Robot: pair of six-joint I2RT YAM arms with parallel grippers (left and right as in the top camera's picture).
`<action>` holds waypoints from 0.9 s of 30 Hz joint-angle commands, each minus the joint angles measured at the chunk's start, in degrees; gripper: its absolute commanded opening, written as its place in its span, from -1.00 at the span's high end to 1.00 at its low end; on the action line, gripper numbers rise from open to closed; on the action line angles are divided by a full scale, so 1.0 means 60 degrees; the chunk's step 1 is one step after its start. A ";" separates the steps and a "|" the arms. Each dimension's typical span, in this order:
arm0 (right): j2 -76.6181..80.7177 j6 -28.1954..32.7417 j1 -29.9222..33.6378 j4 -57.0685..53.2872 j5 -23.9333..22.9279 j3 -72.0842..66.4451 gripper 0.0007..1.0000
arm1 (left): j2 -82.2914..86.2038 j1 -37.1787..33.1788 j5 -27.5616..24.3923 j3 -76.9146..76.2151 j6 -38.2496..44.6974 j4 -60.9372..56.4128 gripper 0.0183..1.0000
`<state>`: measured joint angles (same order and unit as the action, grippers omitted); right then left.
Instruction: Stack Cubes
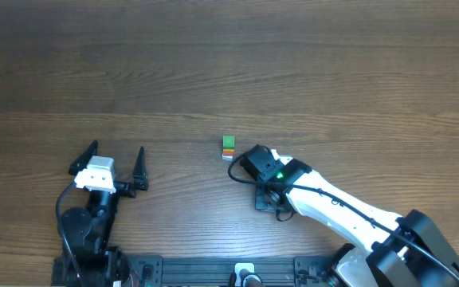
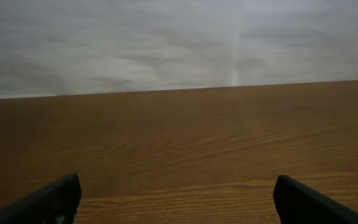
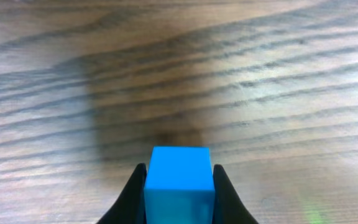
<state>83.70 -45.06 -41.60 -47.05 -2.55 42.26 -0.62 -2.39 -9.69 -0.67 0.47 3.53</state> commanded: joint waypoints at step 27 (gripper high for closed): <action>0.3588 0.1096 0.0051 -0.3231 -0.0576 0.8677 0.98 | 0.0047 -0.0069 -0.0084 0.0055 0.0131 -0.0007 -1.00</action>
<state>103.42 -38.81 -41.60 -66.08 -5.41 92.38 -0.62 -2.39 -9.69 -0.67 0.45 3.53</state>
